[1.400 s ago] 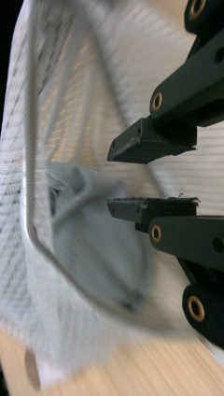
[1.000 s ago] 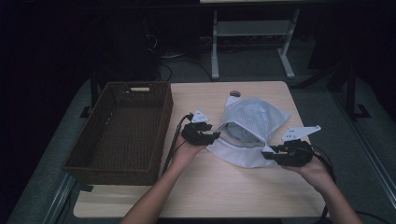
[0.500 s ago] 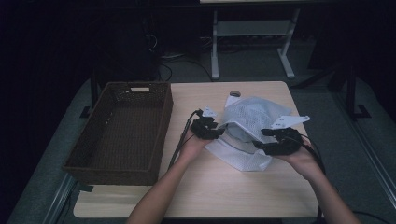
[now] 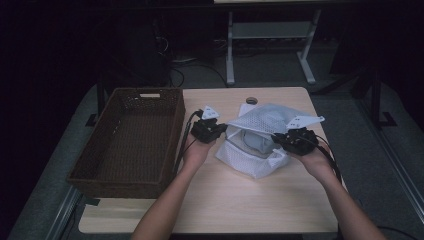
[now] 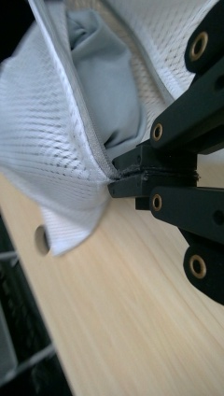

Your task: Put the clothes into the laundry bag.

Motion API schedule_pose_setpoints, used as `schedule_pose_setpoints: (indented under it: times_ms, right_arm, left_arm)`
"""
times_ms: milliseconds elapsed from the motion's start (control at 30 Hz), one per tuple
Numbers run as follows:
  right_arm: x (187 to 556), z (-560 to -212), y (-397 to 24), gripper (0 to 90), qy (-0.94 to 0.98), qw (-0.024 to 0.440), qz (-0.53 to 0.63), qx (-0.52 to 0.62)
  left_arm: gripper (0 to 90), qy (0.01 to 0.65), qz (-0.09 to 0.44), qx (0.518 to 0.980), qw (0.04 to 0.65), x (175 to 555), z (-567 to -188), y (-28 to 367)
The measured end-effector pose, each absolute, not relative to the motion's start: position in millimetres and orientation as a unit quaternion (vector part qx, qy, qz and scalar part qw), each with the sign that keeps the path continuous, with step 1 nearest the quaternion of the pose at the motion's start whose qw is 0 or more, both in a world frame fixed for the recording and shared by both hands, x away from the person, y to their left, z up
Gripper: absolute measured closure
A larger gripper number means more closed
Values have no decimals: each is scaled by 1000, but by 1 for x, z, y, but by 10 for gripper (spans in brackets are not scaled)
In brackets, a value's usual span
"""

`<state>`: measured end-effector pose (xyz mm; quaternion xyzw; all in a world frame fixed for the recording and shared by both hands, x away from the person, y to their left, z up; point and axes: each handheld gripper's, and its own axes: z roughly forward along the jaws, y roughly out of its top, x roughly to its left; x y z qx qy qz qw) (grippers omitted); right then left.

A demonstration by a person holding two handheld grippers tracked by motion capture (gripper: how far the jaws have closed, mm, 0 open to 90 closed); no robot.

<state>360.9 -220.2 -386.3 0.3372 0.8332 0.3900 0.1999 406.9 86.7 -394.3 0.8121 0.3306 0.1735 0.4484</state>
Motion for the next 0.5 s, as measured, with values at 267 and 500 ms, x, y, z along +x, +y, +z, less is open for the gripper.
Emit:
schedule_pose_setpoints:
  times_ms: [267,500]
  right_arm:
    - [387,-368,-199,851,819,219,419,325]
    - [364,-351,-214,847,818,201,446,303]
  left_arm:
    - [888,345,200,782,478,380,-366,113]
    - [878,306,161,794,501,349,-359,116]
